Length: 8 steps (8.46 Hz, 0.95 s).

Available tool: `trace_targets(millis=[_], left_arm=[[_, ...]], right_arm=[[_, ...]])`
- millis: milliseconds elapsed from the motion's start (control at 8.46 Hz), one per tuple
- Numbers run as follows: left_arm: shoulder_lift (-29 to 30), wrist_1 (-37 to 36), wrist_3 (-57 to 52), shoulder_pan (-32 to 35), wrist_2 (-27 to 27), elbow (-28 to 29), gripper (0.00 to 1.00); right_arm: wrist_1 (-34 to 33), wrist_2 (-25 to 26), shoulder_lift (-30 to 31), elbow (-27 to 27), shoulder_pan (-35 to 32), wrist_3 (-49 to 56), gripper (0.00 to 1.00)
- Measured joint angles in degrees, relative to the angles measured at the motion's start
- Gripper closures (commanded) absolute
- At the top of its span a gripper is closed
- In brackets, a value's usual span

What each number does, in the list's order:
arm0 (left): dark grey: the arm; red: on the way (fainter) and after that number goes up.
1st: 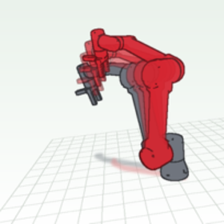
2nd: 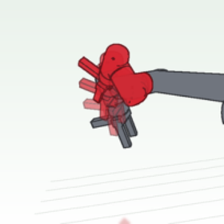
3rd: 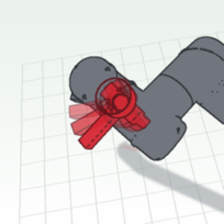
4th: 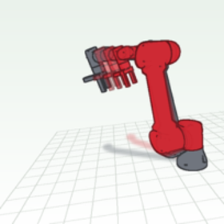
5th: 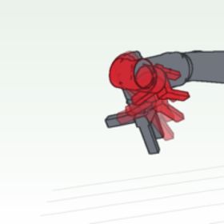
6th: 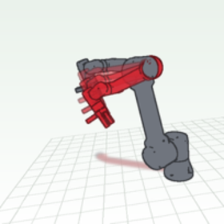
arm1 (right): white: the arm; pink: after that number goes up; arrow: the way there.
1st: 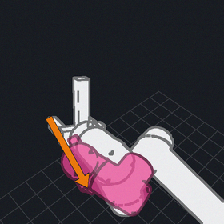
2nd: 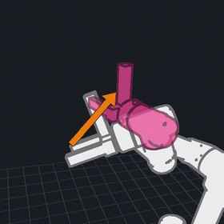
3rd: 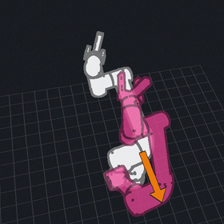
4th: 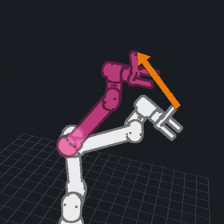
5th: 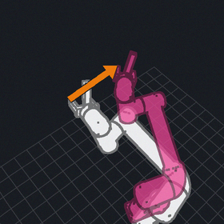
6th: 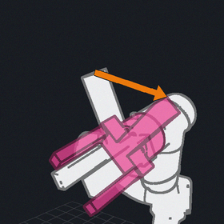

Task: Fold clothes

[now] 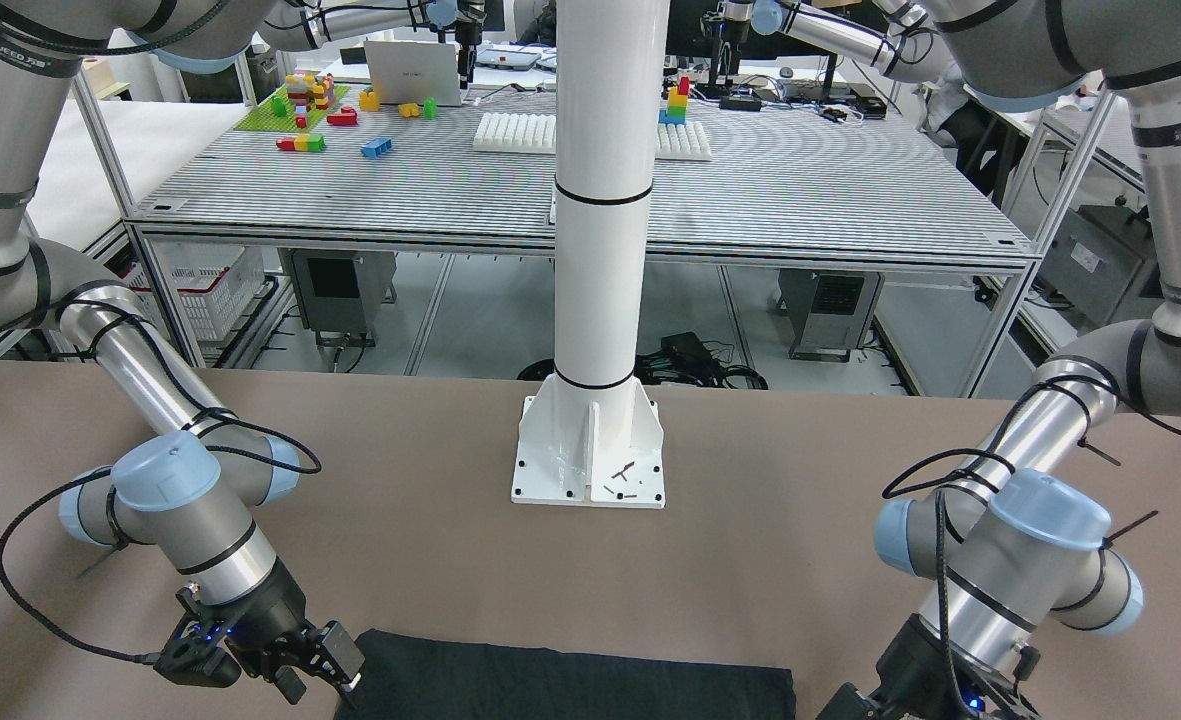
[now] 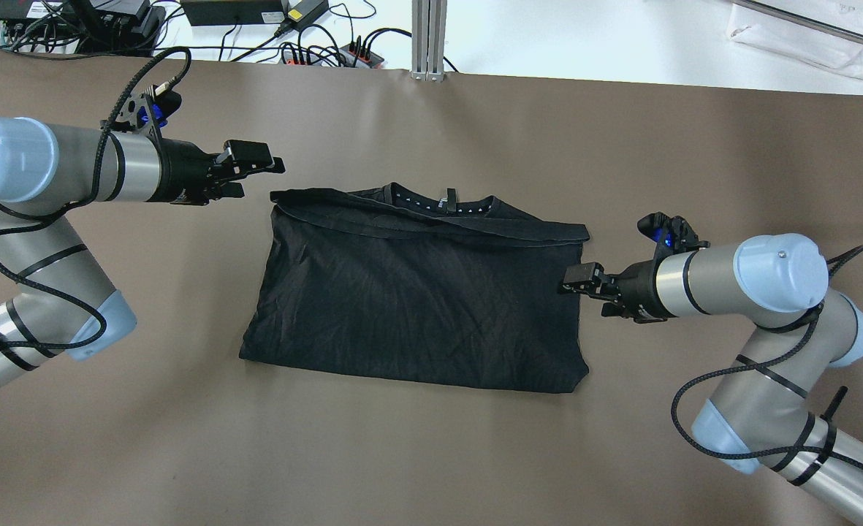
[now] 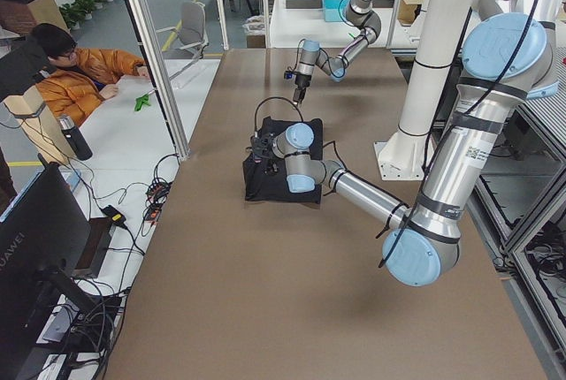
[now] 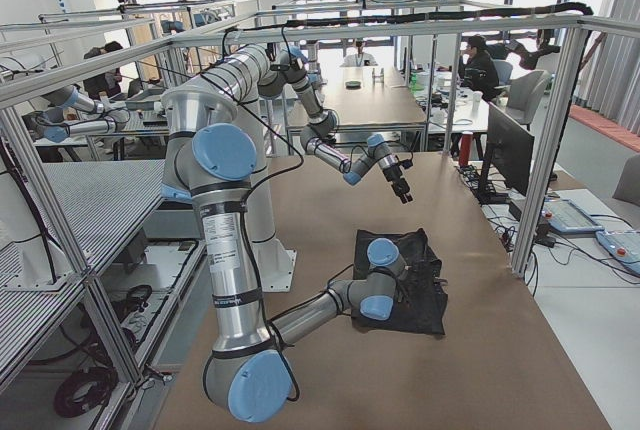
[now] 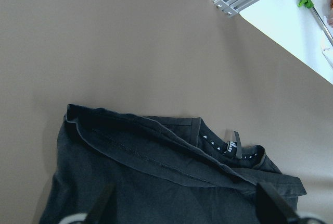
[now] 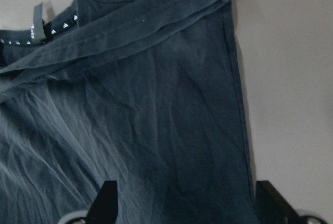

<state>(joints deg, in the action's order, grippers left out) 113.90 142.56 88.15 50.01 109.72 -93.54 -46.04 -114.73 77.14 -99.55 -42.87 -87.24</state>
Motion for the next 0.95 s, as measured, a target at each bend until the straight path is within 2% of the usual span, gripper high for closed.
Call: trace_targets(millis=[355, 591, 709, 827, 946], left_arm=[[-0.01, 0.0, 0.0, 0.07, -0.03, -0.06, 0.06], [0.07, 0.0, -0.06, 0.09, -0.07, -0.07, 0.06], [0.08, 0.0, -0.07, 0.09, -0.13, -0.07, 0.06], [0.1, 0.0, -0.08, 0.09, -0.37, -0.07, 0.06], [0.14, 0.0, -0.08, 0.06, -0.82, -0.07, 0.06]], right_arm=[[0.11, 1.31, 3.14, 0.05, 4.53, -0.24, 0.07], [0.22, 2.14, 3.61, 0.17, 6.92, -0.26, 0.12], [0.24, 2.25, 3.83, 0.2, 7.51, -0.23, 0.5], [0.29, 2.29, 4.06, 0.21, 7.96, -0.22, 0.95], [0.32, 2.27, 4.17, 0.2, 8.18, -0.22, 1.0]])
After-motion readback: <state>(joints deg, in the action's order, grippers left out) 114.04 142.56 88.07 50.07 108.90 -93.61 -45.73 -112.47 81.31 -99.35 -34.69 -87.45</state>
